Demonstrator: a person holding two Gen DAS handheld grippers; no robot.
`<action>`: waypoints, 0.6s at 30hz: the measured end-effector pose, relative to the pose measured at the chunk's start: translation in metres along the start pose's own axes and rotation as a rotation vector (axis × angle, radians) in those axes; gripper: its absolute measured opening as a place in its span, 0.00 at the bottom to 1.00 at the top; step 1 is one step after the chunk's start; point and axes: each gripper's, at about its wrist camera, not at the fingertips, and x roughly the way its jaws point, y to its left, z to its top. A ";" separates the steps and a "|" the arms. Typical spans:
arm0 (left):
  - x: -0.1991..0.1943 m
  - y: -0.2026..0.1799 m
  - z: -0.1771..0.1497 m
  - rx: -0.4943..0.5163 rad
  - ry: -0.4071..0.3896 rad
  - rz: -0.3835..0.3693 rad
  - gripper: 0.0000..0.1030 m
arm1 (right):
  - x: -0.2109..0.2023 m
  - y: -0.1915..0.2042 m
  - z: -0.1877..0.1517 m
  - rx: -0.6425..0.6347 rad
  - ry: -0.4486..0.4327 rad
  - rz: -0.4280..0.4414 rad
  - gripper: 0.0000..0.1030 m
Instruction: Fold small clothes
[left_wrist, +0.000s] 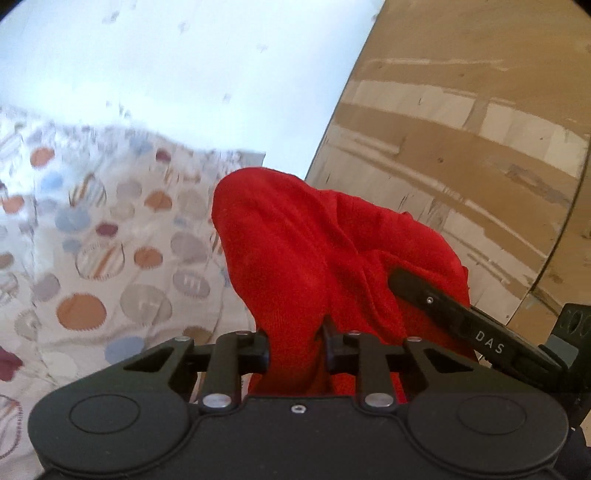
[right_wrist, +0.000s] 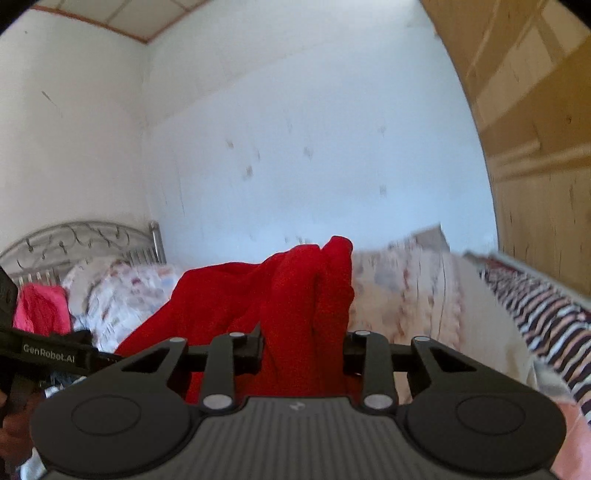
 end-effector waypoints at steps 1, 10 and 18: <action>-0.010 -0.004 0.001 0.005 -0.016 -0.001 0.25 | -0.007 0.006 0.004 -0.001 -0.020 0.006 0.33; -0.083 -0.019 0.016 0.036 -0.120 0.037 0.24 | -0.043 0.063 0.037 -0.037 -0.127 0.073 0.33; -0.146 -0.004 0.030 0.044 -0.180 0.122 0.24 | -0.029 0.117 0.051 -0.040 -0.150 0.174 0.33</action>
